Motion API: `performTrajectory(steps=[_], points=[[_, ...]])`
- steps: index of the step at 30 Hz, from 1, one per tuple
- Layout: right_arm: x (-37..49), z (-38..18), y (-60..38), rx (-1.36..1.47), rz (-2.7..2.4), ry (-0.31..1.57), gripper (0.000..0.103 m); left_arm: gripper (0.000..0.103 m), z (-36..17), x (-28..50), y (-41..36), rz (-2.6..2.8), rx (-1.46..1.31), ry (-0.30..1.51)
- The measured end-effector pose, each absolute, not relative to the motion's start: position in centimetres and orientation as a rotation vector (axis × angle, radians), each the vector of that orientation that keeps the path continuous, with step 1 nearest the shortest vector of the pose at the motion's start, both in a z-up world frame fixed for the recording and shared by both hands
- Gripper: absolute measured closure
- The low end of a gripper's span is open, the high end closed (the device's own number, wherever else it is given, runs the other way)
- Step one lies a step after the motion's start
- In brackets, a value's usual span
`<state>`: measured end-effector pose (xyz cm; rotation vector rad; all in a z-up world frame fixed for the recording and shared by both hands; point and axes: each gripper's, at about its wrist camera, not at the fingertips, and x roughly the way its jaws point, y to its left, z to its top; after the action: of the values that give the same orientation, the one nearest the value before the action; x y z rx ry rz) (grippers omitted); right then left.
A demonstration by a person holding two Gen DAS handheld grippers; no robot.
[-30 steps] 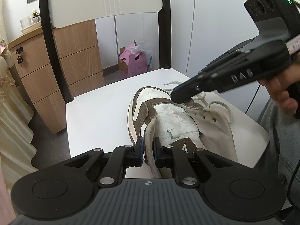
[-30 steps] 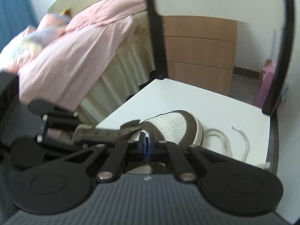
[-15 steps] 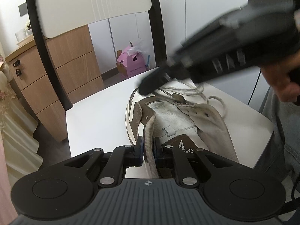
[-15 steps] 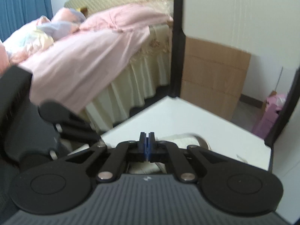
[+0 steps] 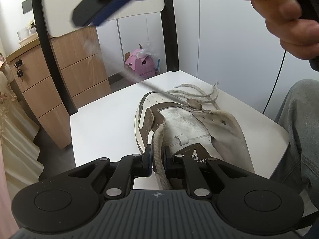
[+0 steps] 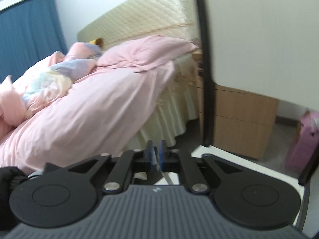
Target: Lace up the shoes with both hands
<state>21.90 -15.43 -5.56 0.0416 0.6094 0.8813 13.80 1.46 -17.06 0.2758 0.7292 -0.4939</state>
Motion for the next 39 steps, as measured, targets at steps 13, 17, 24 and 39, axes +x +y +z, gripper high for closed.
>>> performTrajectory(steps=[13, 17, 24, 39], points=[[22.8, -13.0, -18.7, -0.031, 0.804, 0.934, 0.067, 0.091, -17.2, 13.8, 1.5, -0.493, 0.275, 0.729], [22.5, -13.6, -19.0, -0.016, 0.808, 0.909, 0.101, 0.091, -17.4, 13.7, 1.2, -0.482, 0.303, 0.725], [21.7, -10.4, -17.8, 0.060, 0.865, 0.745, 0.101, 0.091, -17.6, 13.7, 0.6, -0.457, 0.349, 0.721], [21.7, 3.6, -12.5, 0.162, 1.073, 0.432, 0.101, 0.091, -18.3, 13.7, -1.2, -0.403, 0.447, 0.701]])
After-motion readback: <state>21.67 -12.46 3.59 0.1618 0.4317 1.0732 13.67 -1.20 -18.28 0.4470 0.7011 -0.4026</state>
